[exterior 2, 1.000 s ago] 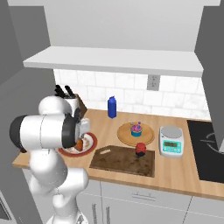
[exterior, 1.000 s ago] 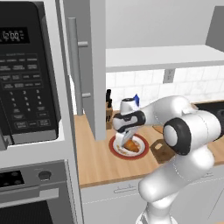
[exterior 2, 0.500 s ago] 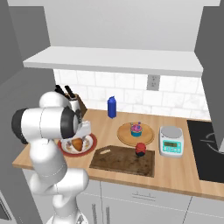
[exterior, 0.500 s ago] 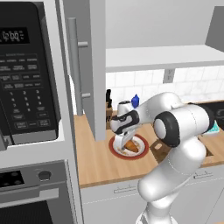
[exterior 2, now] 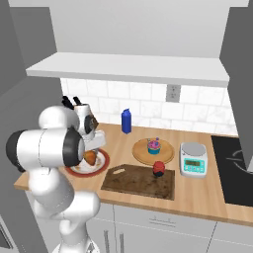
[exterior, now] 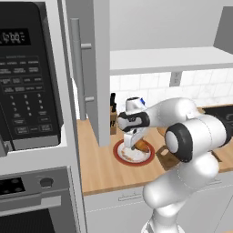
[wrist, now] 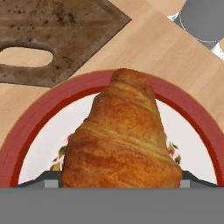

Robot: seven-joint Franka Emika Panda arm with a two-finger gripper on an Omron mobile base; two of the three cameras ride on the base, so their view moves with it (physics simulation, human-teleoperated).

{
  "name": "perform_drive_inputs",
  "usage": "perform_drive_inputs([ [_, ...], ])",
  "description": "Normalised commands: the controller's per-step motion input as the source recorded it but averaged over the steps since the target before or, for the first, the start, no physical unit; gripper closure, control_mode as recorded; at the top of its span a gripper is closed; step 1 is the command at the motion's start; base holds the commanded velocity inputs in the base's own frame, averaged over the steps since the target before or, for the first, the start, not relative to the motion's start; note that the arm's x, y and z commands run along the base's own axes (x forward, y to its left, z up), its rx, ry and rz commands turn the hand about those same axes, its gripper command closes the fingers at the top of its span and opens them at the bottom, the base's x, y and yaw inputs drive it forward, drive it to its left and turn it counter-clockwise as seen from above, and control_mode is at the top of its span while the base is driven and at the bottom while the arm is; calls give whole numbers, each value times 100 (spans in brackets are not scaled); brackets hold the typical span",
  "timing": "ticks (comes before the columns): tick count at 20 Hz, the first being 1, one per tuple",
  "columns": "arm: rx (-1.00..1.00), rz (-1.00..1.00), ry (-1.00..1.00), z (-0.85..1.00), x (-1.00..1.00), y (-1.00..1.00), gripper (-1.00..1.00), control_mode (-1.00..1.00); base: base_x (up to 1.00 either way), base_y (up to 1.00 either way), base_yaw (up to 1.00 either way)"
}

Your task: From the different types of pastries on the counter, select a croissant and place it on the cutting board. Then retrieve a jar of jam from the cabinet and place it alongside the croissant on the cutting board.

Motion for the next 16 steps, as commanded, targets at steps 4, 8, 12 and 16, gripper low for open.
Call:
perform_drive_inputs([
  [4,-4,0,8,13,-34,-64,100,-100,0,0,0],
  [8,-1,0,2,11,-35,-66,100,-100,0,0,0],
  [12,0,0,0,13,-34,-45,100,-100,0,0,0],
  [16,0,-3,3,10,-29,-48,100,-100,0,0,0],
])
